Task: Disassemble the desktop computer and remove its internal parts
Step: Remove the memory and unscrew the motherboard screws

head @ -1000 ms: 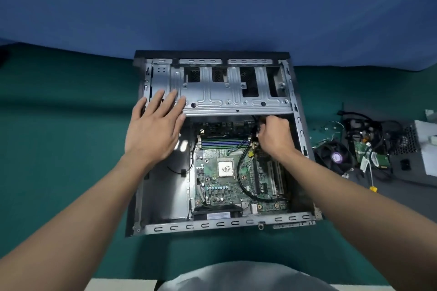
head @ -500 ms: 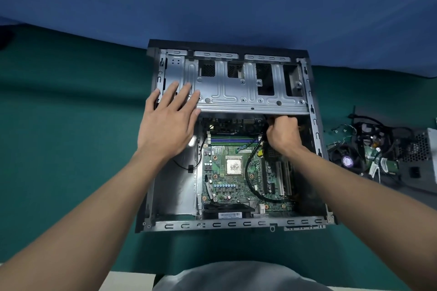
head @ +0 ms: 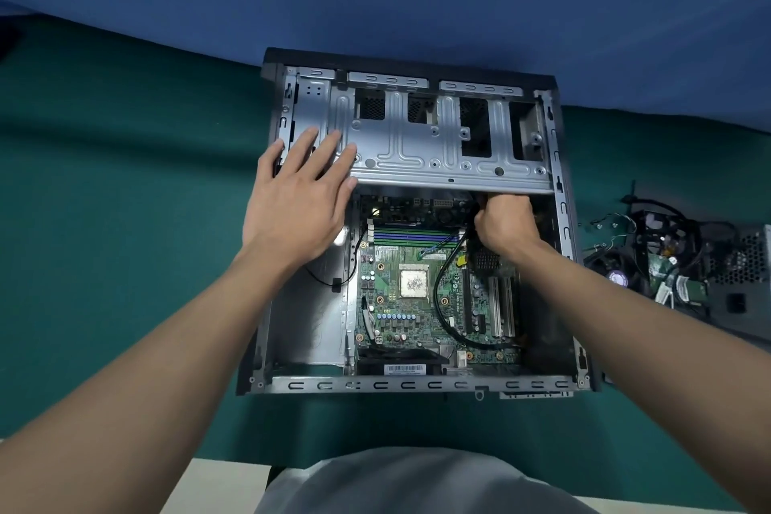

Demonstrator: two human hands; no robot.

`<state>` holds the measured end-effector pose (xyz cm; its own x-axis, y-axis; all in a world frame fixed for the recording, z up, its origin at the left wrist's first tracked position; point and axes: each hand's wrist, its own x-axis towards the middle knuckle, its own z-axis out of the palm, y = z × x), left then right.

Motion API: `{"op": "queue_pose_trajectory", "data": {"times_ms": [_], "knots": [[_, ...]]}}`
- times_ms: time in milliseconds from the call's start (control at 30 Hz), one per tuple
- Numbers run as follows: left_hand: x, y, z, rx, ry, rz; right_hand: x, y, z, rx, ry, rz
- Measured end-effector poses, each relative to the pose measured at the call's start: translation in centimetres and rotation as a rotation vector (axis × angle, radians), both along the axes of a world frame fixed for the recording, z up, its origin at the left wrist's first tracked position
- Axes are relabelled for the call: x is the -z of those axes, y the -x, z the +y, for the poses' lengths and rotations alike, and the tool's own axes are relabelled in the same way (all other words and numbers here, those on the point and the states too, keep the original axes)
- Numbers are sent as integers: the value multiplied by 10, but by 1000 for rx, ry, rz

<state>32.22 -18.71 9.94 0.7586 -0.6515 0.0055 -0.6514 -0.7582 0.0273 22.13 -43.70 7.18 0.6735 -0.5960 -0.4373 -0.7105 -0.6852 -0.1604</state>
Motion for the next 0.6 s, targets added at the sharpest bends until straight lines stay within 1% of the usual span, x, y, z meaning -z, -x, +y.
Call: {"op": "queue_pose_trajectory", "data": {"times_ms": [200,333,467,600], "knots": [[2,0,0,4,-3,-4,-1,-7,-3,-200,45,201],[2,-1,0,0,0,-5,0,-16,-8,-241,40,299],[2,-1,0,5,7,5,-3,-22,-9,-349,40,374],[3,-1,-1,5,11,8,-8,-20,-15,-401,23,357]]}}
